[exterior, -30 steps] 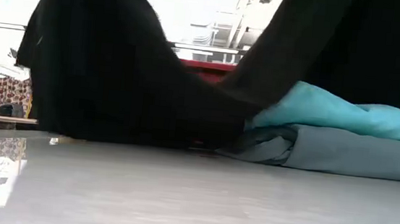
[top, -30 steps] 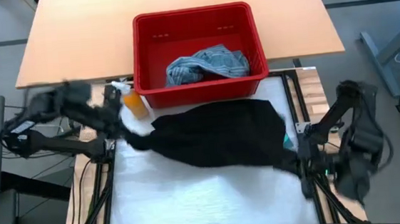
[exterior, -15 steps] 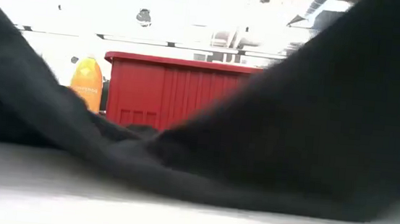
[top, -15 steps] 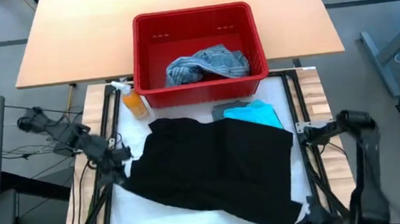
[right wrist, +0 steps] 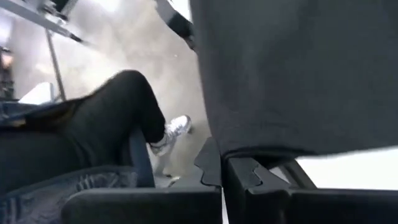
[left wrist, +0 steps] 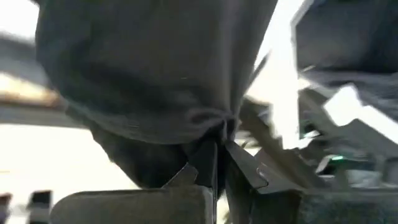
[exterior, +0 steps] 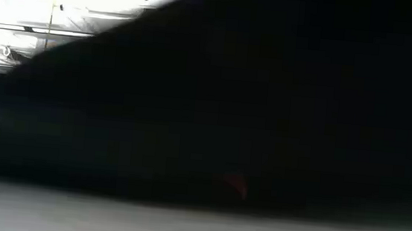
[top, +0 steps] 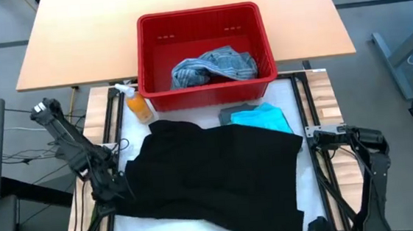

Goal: Fold Laundry from Bin
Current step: Fold the black shirt

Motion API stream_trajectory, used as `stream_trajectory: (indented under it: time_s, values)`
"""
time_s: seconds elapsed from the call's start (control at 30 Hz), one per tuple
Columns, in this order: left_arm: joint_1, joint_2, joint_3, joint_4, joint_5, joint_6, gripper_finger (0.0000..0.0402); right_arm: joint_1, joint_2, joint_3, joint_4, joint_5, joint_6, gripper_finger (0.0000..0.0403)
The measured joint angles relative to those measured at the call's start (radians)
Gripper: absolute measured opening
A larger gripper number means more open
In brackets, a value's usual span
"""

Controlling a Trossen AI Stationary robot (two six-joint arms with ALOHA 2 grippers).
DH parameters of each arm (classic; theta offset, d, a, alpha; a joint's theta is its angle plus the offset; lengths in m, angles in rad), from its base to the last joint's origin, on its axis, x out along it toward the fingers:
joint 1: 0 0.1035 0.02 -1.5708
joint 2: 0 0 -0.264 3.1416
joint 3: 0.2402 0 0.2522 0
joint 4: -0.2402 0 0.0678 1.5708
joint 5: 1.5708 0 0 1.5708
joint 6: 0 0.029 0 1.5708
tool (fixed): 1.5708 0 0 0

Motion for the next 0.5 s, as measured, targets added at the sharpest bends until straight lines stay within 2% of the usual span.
stream_trajectory:
  time_s: [0.1, 0.23, 0.4, 0.5]
  values:
    - [-0.038, 0.033, 0.000, -0.045, 0.047, -0.027, 0.0000, 0.023, -0.019, 0.001, -0.046, -0.005, 0.048, 0.0020]
    - [-0.073, 0.053, 0.000, -0.049, 0.046, -0.040, 0.0000, 0.036, -0.028, -0.001, -0.109, -0.005, 0.106, 0.0020]
    - [-0.094, 0.055, 0.000, -0.055, 0.000, -0.049, 0.0000, 0.023, -0.029, -0.001, -0.098, -0.006, 0.091, 0.0020]
    - [-0.100, 0.055, 0.000, -0.049, 0.000, -0.048, 0.0000, 0.003, -0.030, -0.001, -0.021, -0.005, 0.025, 0.0020]
